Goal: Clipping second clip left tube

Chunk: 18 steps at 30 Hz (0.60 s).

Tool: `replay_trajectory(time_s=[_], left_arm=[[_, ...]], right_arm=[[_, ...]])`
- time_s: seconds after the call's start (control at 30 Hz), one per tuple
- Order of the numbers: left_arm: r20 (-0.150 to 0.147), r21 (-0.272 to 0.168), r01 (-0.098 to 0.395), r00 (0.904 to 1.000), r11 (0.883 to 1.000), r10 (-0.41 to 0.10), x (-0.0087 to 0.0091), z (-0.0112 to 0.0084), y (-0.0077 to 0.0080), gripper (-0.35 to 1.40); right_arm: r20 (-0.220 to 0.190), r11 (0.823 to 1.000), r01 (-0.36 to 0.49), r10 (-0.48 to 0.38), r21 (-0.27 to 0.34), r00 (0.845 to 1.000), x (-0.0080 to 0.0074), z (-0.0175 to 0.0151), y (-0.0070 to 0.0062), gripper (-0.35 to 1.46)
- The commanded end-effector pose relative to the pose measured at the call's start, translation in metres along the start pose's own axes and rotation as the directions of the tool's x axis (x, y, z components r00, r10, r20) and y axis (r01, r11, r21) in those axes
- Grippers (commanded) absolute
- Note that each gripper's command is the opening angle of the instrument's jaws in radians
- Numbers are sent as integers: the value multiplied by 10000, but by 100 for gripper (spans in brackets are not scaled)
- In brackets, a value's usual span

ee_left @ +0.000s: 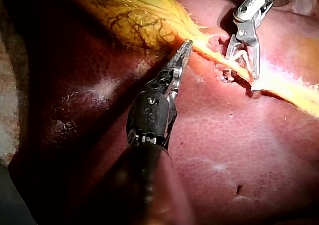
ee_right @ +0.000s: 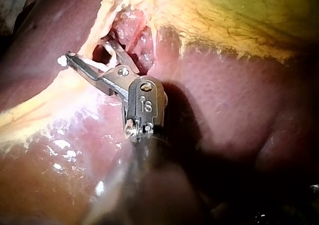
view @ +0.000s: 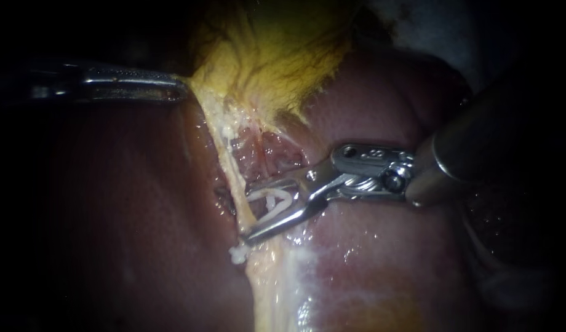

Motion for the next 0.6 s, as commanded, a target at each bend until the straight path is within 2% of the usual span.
replay_trajectory(time_s=[0.03, 0.4, 0.6], left_arm=[[0, -4, 2, 10000, 10000, -2, 0, 0, 0, -35], [0, -9, 2, 10000, 10000, -2, 0, 1, 0, -35], [0, -10, 2, 10000, 10000, -2, 0, 1, 0, -35]], right_arm=[[-22, 9999, -25, 26, 118, 10000, 0, 3, -1, 56], [-664, 9940, -359, 430, 1037, 9969, 5, 25, -21, 55], [-574, 9869, -341, 436, 1577, 9974, 6, 28, -34, 52]])
